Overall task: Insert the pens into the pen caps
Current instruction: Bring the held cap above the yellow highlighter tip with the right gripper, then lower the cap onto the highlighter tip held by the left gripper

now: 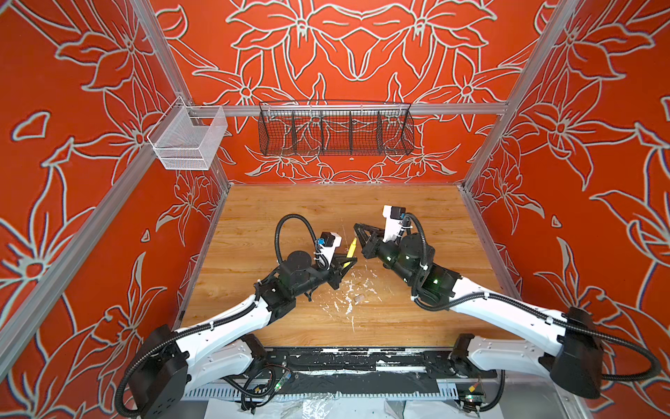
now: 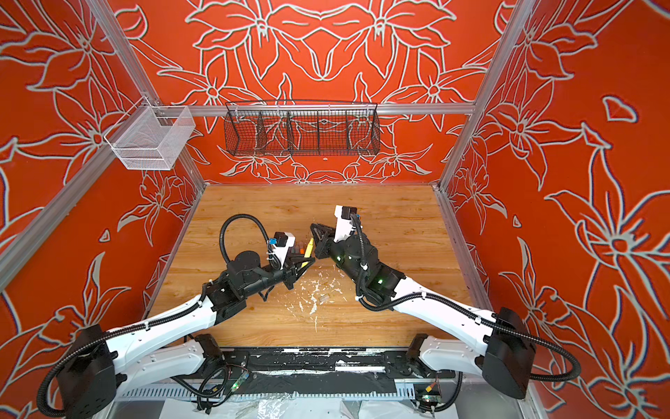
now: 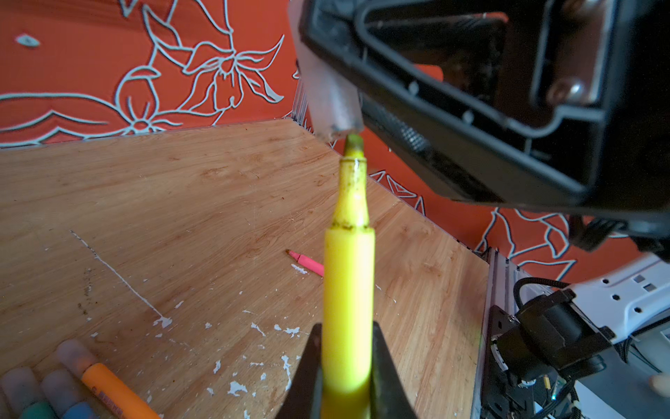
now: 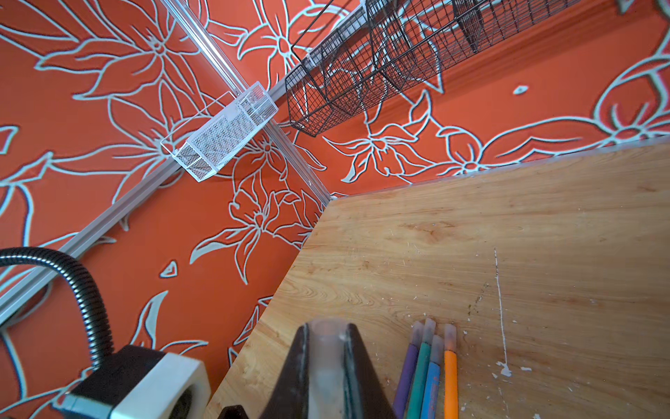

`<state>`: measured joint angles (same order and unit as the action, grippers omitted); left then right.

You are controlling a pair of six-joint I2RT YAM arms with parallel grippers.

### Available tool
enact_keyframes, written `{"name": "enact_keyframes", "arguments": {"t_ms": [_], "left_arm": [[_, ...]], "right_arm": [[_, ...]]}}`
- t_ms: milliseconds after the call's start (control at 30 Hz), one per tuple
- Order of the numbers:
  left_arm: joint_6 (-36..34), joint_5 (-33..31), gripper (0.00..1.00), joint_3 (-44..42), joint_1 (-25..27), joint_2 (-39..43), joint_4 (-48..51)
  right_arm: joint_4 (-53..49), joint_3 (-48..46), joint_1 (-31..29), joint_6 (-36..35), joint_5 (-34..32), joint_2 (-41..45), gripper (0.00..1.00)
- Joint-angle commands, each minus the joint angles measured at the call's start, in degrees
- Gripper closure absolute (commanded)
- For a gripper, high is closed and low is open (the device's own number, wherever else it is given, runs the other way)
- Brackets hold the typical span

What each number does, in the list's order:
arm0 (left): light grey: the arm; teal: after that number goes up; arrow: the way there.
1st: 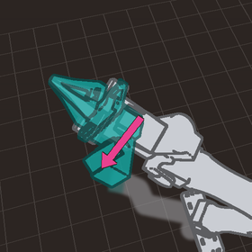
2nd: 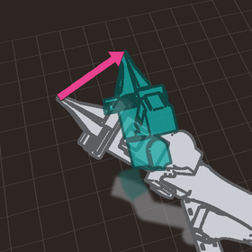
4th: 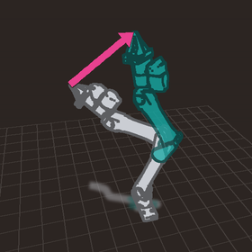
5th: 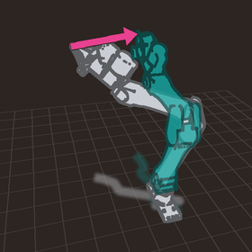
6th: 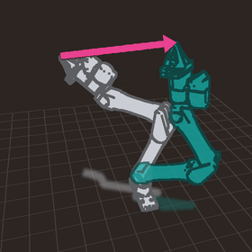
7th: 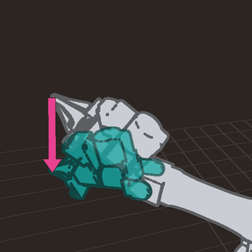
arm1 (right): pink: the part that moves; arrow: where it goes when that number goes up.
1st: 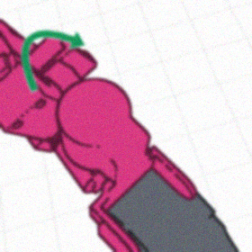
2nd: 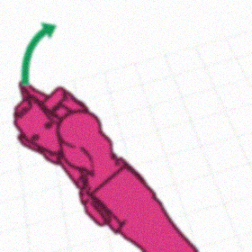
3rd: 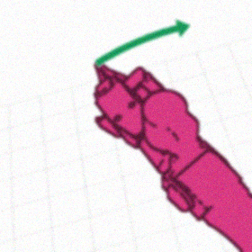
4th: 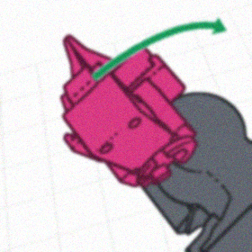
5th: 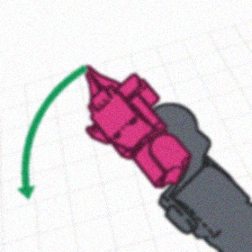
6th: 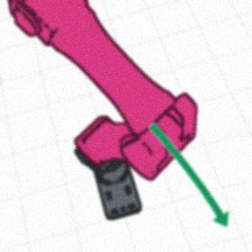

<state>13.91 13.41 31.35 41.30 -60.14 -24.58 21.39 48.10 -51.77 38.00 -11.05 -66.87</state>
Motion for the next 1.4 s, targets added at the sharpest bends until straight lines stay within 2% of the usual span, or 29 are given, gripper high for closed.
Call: {"name": "enact_keyframes", "arguments": {"t_ms": [0,367,567,700,833,1033,1367], "left_arm": [[-0.7,0.5,1.0,-0.5,0.1,1.0,-2.3],[1.4,-0.5,1.0,-1.5,0.1,2.2,-3.7],[4.8,-0.3,1.0,-2.3,0.0,3.1,-5.7],[8.8,3.0,1.0,-1.8,0.0,3.1,-6.5],[12.4,7.8,1.0,-1.0,0.0,2.5,-8.6],[14.6,9.2,1.0,-0.9,-0.6,1.9,-9.3],[19.3,13.6,1.0,-1.9,-3.8,0.9,-13.7]], "right_arm": [[2.1,-0.6,0.2,1.0,2.7,1.5,1.0],[3.7,-3.8,0.2,3.2,4.5,1.4,1.0],[6.0,-6.3,0.1,4.9,6.7,1.8,1.0],[13.1,-10.6,-0.1,6.9,9.3,3.0,1.0],[16.1,-12.6,-1.3,8.3,10.3,2.6,1.0],[19.5,-15.1,-4.4,7.6,9.0,2.5,1.0],[22.1,-18.9,-6.3,6.8,9.4,3.0,1.0]]}}
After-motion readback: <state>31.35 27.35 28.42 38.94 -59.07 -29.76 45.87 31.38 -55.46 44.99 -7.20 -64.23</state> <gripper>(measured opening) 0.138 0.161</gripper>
